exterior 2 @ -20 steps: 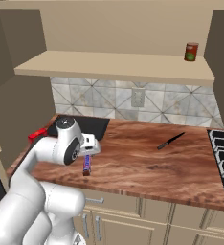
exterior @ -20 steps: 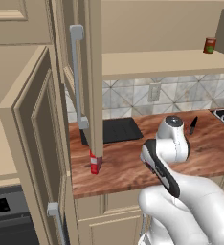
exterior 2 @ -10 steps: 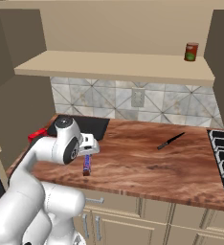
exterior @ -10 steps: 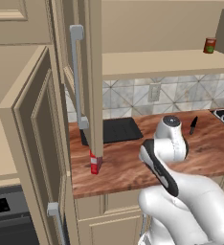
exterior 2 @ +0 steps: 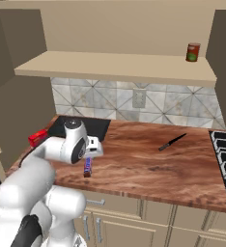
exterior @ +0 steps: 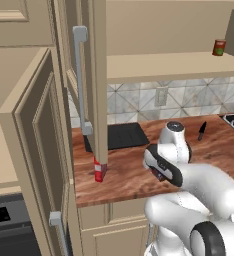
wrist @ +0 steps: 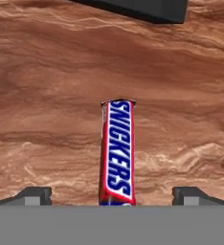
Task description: Pick the boxed food and bar from the counter and place them in the cabinets closest to them.
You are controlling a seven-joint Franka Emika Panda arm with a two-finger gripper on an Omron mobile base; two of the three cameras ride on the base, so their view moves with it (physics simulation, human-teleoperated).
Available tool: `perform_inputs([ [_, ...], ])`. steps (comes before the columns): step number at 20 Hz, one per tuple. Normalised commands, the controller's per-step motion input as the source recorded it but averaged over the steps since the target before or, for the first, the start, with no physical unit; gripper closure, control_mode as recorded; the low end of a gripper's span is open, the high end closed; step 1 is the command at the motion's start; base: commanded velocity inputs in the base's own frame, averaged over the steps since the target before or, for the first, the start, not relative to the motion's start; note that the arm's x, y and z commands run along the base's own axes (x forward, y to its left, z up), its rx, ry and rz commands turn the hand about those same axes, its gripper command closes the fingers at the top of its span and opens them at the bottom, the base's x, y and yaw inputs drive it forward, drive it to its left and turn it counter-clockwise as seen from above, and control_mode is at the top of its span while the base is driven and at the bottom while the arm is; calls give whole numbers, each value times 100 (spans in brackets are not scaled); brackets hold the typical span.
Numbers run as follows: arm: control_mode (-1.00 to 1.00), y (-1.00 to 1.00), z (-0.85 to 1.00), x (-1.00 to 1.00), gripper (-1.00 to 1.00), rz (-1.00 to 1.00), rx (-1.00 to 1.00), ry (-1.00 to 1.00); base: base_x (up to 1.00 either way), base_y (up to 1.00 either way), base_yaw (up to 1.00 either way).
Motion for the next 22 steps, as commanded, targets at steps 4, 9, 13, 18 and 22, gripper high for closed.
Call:
perform_inputs([
  [4,-100,13,-94,7,-100,0,1,0,0,0,0],
  [9,-100,12,-100,1,-100,0,0,0,0,0,0],
  [13,-100,2,-86,0,-100,0,0,0,0,0,0],
  [18,-100,0,-67,0,-100,0,0,-7,0,0,0],
  [22,-100,0,-50,0,100,0,-3,-8,0,0,0],
])
